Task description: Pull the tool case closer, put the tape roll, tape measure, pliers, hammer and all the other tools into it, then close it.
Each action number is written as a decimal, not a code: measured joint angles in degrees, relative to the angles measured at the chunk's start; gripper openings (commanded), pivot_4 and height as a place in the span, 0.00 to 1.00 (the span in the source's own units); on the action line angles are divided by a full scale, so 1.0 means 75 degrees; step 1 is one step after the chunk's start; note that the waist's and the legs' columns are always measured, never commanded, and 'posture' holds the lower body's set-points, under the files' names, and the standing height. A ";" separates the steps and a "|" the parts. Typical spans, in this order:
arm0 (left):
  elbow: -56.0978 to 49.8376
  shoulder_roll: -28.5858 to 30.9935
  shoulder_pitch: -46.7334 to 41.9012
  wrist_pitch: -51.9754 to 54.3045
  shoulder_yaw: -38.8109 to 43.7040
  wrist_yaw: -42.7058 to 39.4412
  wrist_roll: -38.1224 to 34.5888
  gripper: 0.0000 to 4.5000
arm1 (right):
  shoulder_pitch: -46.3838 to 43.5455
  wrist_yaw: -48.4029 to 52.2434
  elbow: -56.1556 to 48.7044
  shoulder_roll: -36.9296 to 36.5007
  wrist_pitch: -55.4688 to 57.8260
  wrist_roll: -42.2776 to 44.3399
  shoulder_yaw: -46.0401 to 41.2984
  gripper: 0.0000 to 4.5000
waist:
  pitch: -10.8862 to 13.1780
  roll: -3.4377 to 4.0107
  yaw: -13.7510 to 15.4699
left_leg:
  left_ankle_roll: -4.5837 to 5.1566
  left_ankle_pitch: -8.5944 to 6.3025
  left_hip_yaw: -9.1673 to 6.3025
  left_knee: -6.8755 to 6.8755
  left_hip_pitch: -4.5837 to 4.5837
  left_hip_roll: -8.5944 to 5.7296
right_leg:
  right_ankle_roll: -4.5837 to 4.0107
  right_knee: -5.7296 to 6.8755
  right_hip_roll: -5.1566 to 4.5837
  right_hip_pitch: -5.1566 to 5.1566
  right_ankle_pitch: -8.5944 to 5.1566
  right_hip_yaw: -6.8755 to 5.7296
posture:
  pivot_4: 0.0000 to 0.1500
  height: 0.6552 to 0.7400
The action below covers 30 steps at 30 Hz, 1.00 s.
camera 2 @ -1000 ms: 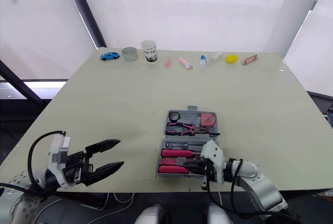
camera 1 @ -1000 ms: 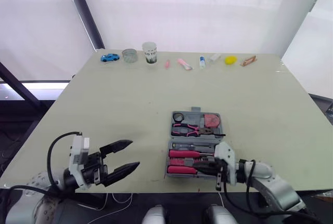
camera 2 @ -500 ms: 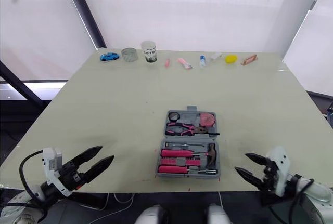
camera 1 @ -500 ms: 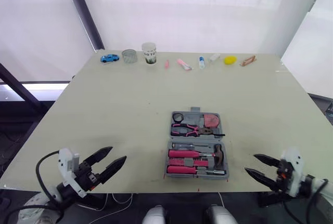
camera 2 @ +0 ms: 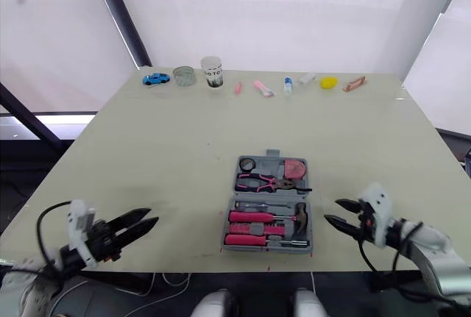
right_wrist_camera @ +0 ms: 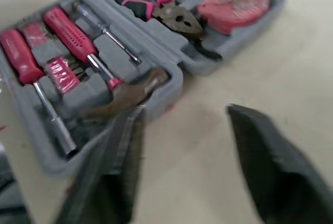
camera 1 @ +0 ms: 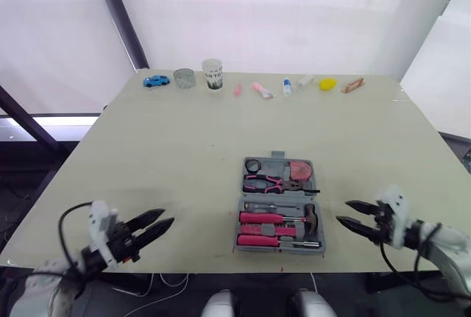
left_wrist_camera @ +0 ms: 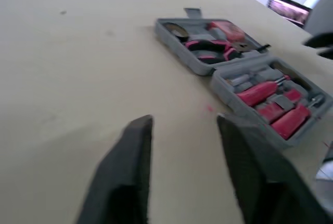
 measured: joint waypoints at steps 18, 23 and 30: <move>0.4124 -0.1004 -0.4880 -0.0741 -0.3740 -0.0768 0.2992 0.00 | -0.3304 0.1333 0.2943 -0.0096 -0.0933 -0.2784 0.2708 0.00 | 0.0018 0.0014 -0.0021 | 0.0001 0.0002 0.0008 0.0009 -0.0034 -0.0025 | 0.0034 0.0010 0.0034 -0.0011 0.0019 -0.0019 | 1.00 1.00; 0.5389 -0.1523 -0.5562 -0.1570 -0.3991 -0.0852 0.3503 0.00 | -0.3679 0.1504 0.3341 0.0239 -0.1215 -0.3088 0.2927 0.00 | 0.0017 0.0013 -0.0025 | 0.0000 0.0002 0.0002 0.0013 -0.0040 -0.0025 | 0.0035 0.0010 0.0034 -0.0012 0.0020 -0.0021 | 1.00 1.00; 0.6276 -0.1879 -0.6031 -0.2225 -0.3980 -0.0990 0.3802 0.00 | -0.3869 0.1672 0.3610 0.0496 -0.1426 -0.3290 0.2958 0.00 | 0.0017 0.0014 -0.0024 | 0.0000 0.0002 -0.0003 0.0019 -0.0038 -0.0025 | 0.0035 0.0021 0.0036 -0.0010 0.0020 -0.0022 | 1.00 1.00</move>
